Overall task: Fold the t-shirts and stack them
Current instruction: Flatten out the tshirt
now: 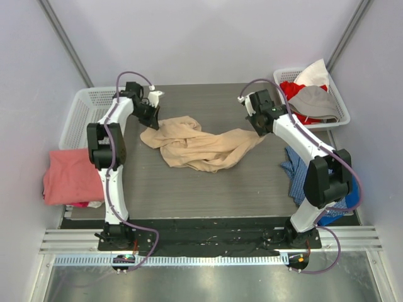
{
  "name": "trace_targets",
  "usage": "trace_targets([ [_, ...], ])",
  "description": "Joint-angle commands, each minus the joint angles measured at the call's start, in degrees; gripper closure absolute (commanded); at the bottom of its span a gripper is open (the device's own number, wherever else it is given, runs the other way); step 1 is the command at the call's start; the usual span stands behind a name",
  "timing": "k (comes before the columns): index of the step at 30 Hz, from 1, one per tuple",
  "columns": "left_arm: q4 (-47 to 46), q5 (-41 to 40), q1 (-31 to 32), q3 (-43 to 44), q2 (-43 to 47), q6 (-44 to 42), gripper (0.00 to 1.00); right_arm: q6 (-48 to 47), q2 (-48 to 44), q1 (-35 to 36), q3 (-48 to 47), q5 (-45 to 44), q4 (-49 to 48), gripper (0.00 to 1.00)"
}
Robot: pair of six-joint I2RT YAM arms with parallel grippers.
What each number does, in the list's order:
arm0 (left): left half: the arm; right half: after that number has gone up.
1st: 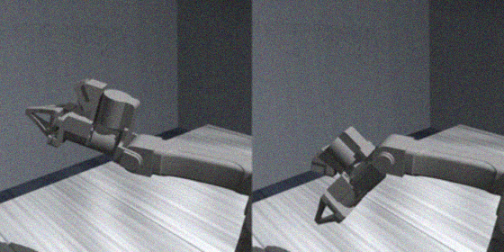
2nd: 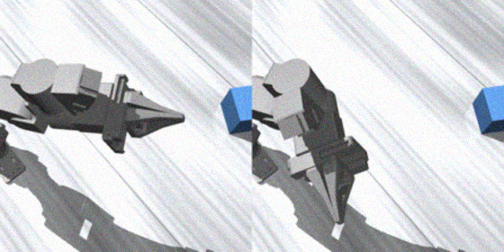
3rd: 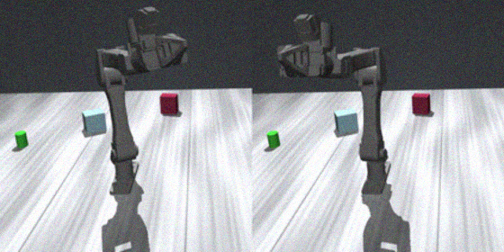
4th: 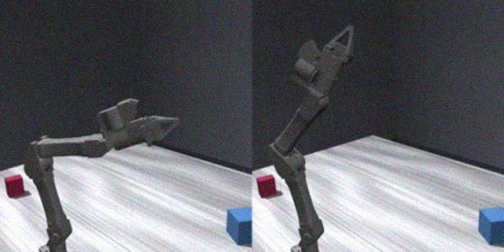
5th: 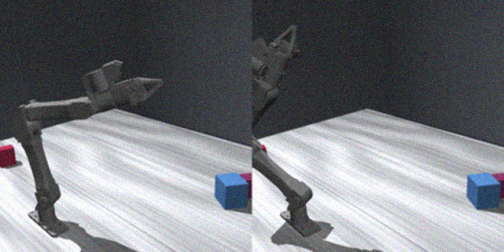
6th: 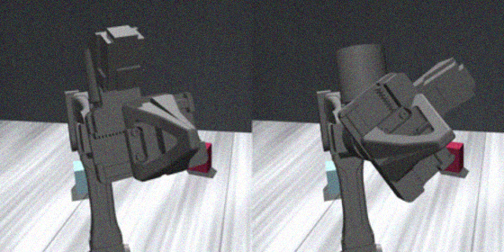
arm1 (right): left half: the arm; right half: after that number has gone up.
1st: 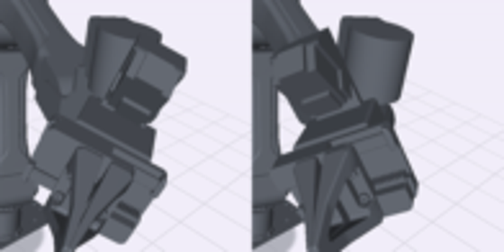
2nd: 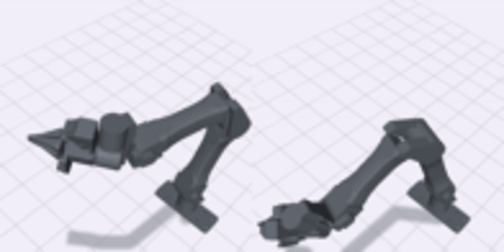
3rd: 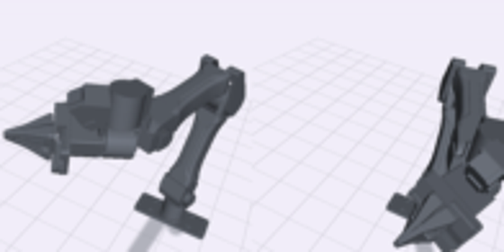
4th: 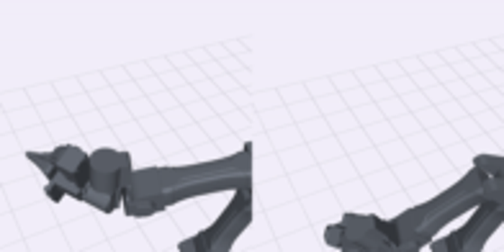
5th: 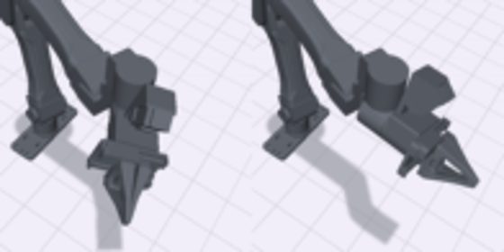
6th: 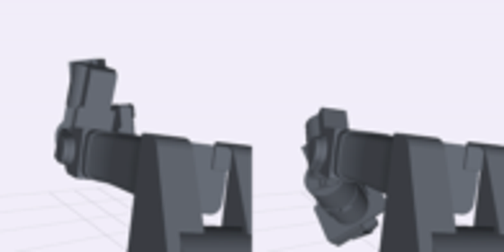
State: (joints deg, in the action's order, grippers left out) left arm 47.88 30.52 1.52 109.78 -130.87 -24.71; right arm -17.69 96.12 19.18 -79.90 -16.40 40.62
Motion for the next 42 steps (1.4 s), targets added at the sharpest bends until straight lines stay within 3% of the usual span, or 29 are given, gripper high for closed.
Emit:
trace_targets([
  [1, -3.3, -4.5, -0.2, 2.2, 10.4, 4.5, 1.00, -1.6, -2.2, 0.2, -6.1, -3.7, -0.5, 0.99],
  [14, -4.6, -14.4, -0.2, 4.9, 20.1, 11.1, 1.00, -6.7, -4.1, 0.1, -15.6, -11.5, 0.5, 0.99],
  [22, -5.7, -18.9, -0.2, 9.5, 24.6, 16.0, 1.00, -10.3, -3.7, -1.3, -26.4, -16.4, 0.1, 0.99],
  [27, -13.0, -25.7, -0.2, 13.2, 27.8, 19.9, 1.00, -16.4, -2.3, -3.6, -35.5, -20.2, -5.8, 0.99],
  [37, -17.8, -31.6, -0.3, 22.1, 30.4, 21.0, 1.00, -22.9, -2.1, -5.1, -41.6, -21.8, -16.8, 0.99],
  [42, -21.9, -29.0, -0.2, 21.0, 32.9, 21.0, 1.00, -27.1, -1.4, -5.1, -45.2, -21.0, -21.4, 0.99],
])
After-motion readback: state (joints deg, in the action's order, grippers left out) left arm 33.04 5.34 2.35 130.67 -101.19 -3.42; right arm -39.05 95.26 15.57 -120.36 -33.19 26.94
